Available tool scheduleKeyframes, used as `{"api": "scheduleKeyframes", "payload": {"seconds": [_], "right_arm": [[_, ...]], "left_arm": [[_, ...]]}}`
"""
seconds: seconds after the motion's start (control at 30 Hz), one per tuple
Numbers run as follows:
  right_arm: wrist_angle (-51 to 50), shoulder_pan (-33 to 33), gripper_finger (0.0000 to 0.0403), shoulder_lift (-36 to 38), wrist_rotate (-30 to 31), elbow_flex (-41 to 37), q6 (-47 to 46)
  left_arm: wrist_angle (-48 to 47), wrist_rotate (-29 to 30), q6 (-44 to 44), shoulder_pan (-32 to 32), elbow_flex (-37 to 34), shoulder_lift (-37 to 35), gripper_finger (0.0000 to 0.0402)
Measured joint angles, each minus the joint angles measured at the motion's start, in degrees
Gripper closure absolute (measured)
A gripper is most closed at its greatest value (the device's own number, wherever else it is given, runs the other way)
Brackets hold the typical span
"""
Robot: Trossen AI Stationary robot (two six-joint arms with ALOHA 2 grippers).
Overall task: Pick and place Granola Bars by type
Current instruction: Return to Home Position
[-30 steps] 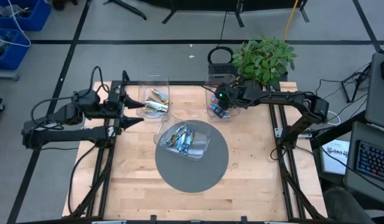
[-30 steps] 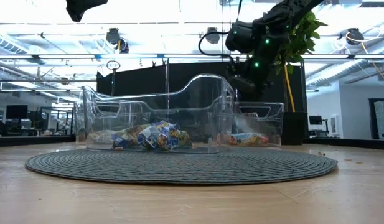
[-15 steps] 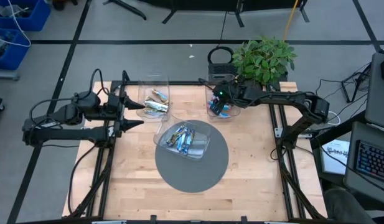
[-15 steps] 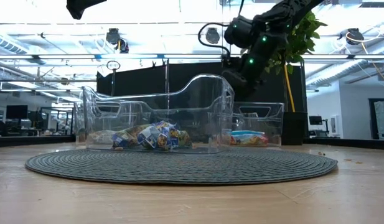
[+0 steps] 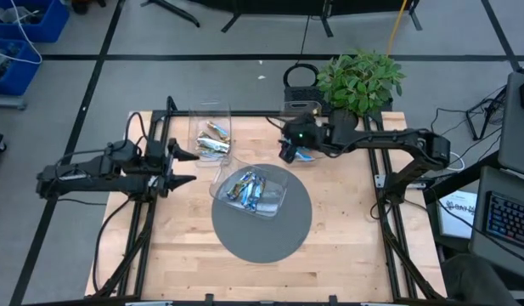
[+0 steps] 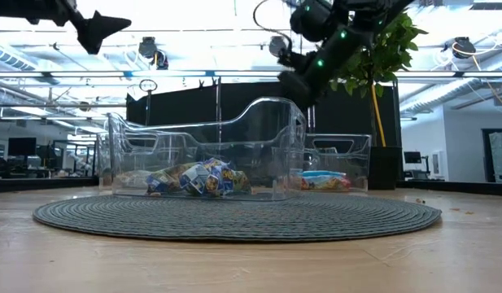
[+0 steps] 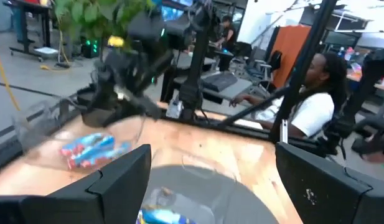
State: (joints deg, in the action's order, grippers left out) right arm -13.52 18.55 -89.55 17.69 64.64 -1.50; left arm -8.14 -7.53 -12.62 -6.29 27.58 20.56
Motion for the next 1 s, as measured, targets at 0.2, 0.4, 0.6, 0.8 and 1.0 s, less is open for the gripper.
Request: {"api": "scheduleKeyframes", "payload": {"seconds": [0.2,0.4,0.6,0.8,1.0], "right_arm": [[5.1,-4.1,0.0163,0.8,0.1,0.0,3.1],[5.2,-10.5,0.0163,2.2,0.1,0.0,-4.0],[6.5,-19.6,0.0165,4.6,0.0,0.0,-11.8],[11.7,-27.0,0.0165,5.0,0.3,0.0,-14.4],[12.6,-33.4,0.0165,5.2,6.8,-2.3,-18.3]], "left_arm": [[2.4,0.0,-1.1,2.1,-5.3,-4.6,0.0061],[2.5,0.0,-1.2,4.2,-7.3,-7.5,0.0056],[2.3,0.0,-1.1,5.5,-7.5,-9.1,0.0061],[0.6,0.0,-1.0,5.7,-7.5,-9.8,0.0057],[0.7,-3.0,0.0,5.7,-7.5,-9.8,0.0065]]}}
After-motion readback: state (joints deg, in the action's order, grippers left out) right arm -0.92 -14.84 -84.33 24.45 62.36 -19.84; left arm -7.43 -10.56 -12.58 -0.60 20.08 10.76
